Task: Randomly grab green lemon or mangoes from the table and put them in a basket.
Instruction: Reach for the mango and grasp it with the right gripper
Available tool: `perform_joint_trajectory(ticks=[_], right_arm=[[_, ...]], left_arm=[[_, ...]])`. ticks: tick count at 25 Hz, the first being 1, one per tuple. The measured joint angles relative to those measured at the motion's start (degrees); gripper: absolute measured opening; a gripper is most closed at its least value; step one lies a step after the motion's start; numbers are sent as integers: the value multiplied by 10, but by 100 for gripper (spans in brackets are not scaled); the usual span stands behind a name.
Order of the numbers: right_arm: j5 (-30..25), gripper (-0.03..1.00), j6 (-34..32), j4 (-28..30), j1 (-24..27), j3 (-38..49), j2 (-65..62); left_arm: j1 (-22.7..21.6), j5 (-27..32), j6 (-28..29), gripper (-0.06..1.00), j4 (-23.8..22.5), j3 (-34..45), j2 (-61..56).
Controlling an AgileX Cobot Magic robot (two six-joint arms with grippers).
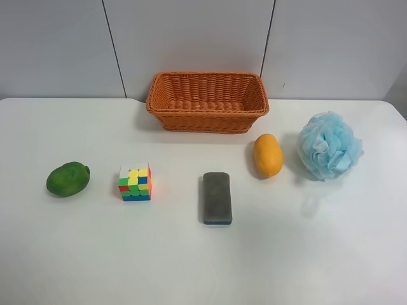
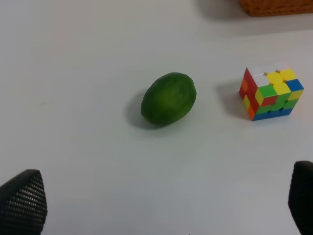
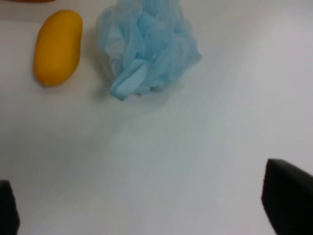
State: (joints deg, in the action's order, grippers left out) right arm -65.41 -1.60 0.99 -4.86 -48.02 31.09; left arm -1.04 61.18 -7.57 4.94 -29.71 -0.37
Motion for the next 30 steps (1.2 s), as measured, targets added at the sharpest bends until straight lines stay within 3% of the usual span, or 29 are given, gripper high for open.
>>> perform_joint_trajectory(ticks=[5,12,15,22,30], right_arm=[[0,99,16,-1,-9,-100,166],[-1,99,9,12,-89,-215,376],[-2,99,-15,14,-101,-248,455],[12,99,-38,-10,-102,-261,582],[94,99,-38,-39,-102,-261,688]], left_arm=[[0,0,0,99,0,0,0],[0,0,0,99,0,0,0],[0,0,0,99,0,0,0],[0,0,0,99,0,0,0],[0,0,0,99,0,0,0]])
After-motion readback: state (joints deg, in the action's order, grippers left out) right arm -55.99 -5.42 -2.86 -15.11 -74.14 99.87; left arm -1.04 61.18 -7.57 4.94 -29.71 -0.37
